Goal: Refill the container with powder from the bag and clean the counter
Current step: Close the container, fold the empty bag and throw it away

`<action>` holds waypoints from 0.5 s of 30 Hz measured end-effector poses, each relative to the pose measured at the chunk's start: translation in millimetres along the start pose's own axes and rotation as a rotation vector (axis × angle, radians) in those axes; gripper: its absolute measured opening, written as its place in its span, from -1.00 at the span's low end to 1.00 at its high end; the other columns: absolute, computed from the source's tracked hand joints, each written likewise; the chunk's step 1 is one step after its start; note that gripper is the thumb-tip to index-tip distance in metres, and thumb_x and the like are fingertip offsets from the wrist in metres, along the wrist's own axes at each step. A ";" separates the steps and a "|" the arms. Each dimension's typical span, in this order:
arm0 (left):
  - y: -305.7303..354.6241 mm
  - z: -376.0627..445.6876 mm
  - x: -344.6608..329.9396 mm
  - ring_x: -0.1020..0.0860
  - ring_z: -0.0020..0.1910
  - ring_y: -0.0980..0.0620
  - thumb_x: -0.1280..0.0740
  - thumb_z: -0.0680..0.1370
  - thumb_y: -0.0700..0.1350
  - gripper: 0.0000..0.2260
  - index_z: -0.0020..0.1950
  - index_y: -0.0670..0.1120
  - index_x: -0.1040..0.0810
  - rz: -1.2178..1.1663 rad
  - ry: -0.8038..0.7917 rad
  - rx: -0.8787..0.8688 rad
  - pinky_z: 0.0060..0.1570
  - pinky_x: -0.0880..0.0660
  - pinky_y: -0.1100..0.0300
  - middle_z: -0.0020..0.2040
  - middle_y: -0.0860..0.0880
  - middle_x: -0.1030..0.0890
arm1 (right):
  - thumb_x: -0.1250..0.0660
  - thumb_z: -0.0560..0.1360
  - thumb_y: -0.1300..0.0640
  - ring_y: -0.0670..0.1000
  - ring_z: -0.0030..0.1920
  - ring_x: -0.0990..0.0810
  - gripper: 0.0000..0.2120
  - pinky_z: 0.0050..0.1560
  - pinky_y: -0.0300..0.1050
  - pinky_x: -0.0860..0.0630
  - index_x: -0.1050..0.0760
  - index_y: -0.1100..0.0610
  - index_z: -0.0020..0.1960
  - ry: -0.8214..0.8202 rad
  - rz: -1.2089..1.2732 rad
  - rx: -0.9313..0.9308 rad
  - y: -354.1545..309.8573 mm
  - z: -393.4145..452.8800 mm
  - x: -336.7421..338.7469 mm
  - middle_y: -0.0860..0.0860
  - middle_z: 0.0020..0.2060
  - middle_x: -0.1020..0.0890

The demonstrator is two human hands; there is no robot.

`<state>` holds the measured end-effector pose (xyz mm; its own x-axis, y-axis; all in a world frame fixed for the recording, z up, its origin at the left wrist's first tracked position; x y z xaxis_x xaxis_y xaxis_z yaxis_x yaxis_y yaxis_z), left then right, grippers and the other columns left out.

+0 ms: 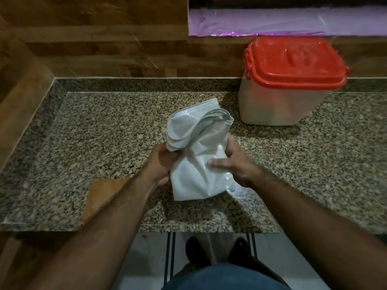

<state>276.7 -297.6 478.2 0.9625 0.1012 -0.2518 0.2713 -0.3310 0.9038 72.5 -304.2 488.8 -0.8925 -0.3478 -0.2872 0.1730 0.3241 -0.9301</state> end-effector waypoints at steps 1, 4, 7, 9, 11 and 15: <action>4.0 -1.9 -2.8 -0.73 0.00 -0.22 -0.51 0.52 -0.39 -0.78 -0.10 -0.07 -0.82 -0.001 -0.040 -0.014 -0.02 -0.73 -0.11 -0.03 -0.15 -0.79 | -0.57 0.43 0.43 0.23 0.32 -0.65 -0.29 0.19 0.10 -0.67 -0.40 0.18 0.49 0.018 -0.012 -0.008 1.2 2.1 3.8 0.20 0.31 -0.64; 12.2 -7.6 -9.6 -0.74 -0.06 -0.18 -0.54 0.46 -0.36 -0.85 -0.07 -0.14 -0.81 0.044 -0.128 -0.034 -0.05 -0.74 -0.10 -0.01 -0.17 -0.79 | -0.46 0.51 0.47 0.31 0.26 -0.69 -0.59 0.24 0.18 -0.67 -0.61 0.27 0.33 0.105 0.054 0.009 -3.6 1.9 13.1 0.28 0.24 -0.69; 16.9 -8.2 -9.7 -0.78 -0.12 0.01 -0.32 0.47 -0.61 -0.53 -0.35 -0.10 -0.76 0.111 -0.135 -0.048 -0.20 -0.72 0.09 -0.11 -0.04 -0.81 | -0.43 0.56 0.36 0.21 -0.03 -0.75 -0.86 0.00 0.08 -0.72 -0.74 0.25 0.06 0.069 0.087 0.001 -8.0 -4.4 12.4 0.22 -0.02 -0.76; 16.4 -8.3 -8.9 -0.78 0.07 -0.04 -0.17 0.41 -0.68 -0.44 -0.48 -0.11 -0.66 0.138 -0.151 -0.045 -0.11 -0.73 0.05 0.00 -0.06 -0.81 | -0.37 0.58 0.38 0.27 0.01 -0.69 -0.83 0.05 0.16 -0.70 -0.64 0.44 0.13 0.061 0.055 -0.090 0.9 -0.9 17.5 0.30 0.06 -0.72; 18.4 -6.6 -3.2 -0.76 0.16 -0.11 -0.15 0.36 -0.68 -0.44 -0.54 -0.10 -0.59 0.242 -0.137 -0.095 -0.07 -0.72 0.04 0.02 -0.08 -0.81 | -0.29 0.52 0.46 0.39 0.24 -0.61 -0.74 0.33 0.34 -0.59 -0.51 0.61 0.15 0.073 0.137 -0.185 10.6 2.5 24.1 0.44 0.32 -0.59; 27.0 -2.2 -5.7 -0.77 0.12 -0.05 -0.23 0.35 -0.67 -0.47 -0.52 -0.09 -0.63 0.428 -0.180 -0.204 0.02 -0.69 0.12 -0.01 -0.06 -0.82 | -0.28 0.46 -0.05 0.36 0.26 -0.58 -0.53 0.35 0.31 -0.54 -0.66 0.38 -0.02 -0.081 0.405 -0.316 2.7 0.2 1.7 0.38 0.28 -0.59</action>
<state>278.5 -305.0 504.8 0.9781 -0.1724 0.1166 -0.1377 -0.1159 0.9837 71.5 -304.1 485.8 -0.7426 -0.2024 -0.6384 0.3527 0.6922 -0.6297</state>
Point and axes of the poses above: each hand's wrist, its own z-axis towards the middle knuckle, its own x-axis out of the back of the hand, y = z × x, the point moved 9 cm from there along z, towards the middle knuckle
